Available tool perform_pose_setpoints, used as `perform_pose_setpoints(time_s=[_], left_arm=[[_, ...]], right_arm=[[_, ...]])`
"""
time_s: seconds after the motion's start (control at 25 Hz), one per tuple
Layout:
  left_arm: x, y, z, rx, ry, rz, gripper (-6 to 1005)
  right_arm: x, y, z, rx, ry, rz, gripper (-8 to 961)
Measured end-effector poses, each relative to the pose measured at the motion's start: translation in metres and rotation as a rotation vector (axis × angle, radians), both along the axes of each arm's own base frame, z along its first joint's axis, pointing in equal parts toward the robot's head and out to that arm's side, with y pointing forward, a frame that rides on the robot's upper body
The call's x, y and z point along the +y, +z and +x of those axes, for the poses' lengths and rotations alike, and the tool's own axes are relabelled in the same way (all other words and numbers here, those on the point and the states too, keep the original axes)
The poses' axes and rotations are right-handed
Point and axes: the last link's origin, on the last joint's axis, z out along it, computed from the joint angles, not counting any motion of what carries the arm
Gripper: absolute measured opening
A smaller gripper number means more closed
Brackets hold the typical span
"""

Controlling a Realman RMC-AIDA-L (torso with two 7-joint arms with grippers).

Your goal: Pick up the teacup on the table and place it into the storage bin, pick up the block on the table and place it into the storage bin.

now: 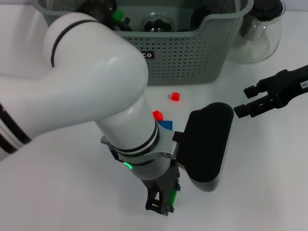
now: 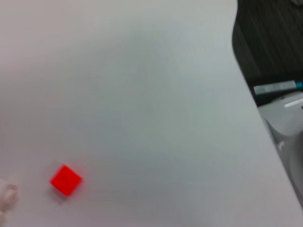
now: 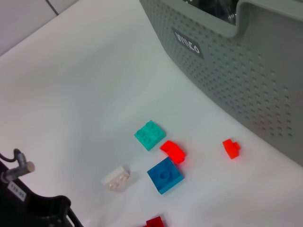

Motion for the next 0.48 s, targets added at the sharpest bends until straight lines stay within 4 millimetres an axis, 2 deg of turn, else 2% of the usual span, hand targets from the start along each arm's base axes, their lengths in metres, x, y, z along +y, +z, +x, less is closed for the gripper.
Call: perform_pose_setpoints(time_s=[0.12, 0.24, 0.32, 0.48], left_arm=[[0.002, 0.011, 0.010, -0.041, 0.022, 0.019, 401], [0.007, 0.034, 0.022, -0.122, 0.094, 0.060, 402], [0.014, 0.059, 0.034, -0.230, 0.164, 0.104, 403], [0.040, 0.125, 0.065, -0.555, 0.297, 0.233, 405]], right_arm=[[0.000, 0.000, 0.000, 0.000, 0.001, 0.001, 915], [0.001, 0.001, 0.000, -0.002, 0.003, 0.003, 915], [0.001, 0.002, 0.000, -0.003, 0.004, 0.004, 915], [0.001, 0.002, -0.001, -0.001, 0.009, 0.005, 914]])
